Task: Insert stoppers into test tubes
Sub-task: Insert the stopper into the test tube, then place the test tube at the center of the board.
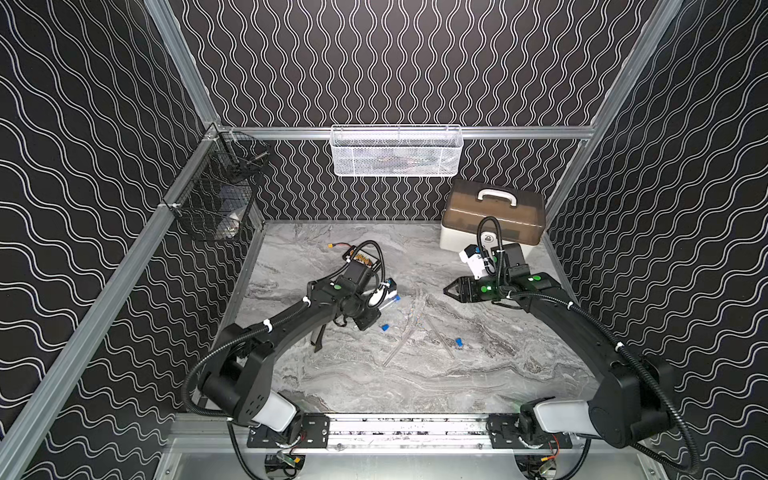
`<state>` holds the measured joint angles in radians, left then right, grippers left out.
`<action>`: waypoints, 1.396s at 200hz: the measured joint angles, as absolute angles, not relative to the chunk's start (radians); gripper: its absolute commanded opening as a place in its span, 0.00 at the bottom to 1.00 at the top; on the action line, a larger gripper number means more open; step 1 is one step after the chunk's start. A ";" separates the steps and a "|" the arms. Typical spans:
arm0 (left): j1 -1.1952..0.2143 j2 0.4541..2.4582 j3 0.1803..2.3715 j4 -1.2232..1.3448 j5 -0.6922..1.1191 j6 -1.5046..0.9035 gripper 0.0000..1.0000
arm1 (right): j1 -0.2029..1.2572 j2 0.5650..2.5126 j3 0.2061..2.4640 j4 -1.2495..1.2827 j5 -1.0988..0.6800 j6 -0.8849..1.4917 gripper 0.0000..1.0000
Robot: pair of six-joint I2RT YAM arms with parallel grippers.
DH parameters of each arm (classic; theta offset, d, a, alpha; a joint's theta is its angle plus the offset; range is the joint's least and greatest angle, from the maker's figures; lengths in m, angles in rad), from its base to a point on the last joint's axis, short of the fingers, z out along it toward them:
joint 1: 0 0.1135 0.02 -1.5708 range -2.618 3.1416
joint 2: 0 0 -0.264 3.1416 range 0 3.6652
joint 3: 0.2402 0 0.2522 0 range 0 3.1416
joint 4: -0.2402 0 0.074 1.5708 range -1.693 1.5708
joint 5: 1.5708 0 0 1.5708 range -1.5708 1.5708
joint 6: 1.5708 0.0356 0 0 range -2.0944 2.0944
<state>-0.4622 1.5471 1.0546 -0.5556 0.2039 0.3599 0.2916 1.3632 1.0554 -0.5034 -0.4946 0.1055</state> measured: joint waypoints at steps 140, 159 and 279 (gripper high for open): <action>-0.253 1.792 1.221 -0.593 0.112 0.370 0.00 | 0.292 1.378 1.055 -0.495 -0.496 0.093 0.52; -0.247 1.845 1.260 -0.590 0.112 0.383 0.00 | 0.292 1.377 1.055 -0.495 -0.495 0.089 0.52; -0.241 1.991 1.356 -0.632 0.138 0.395 0.13 | 0.292 1.355 1.037 -0.496 -0.484 0.062 0.51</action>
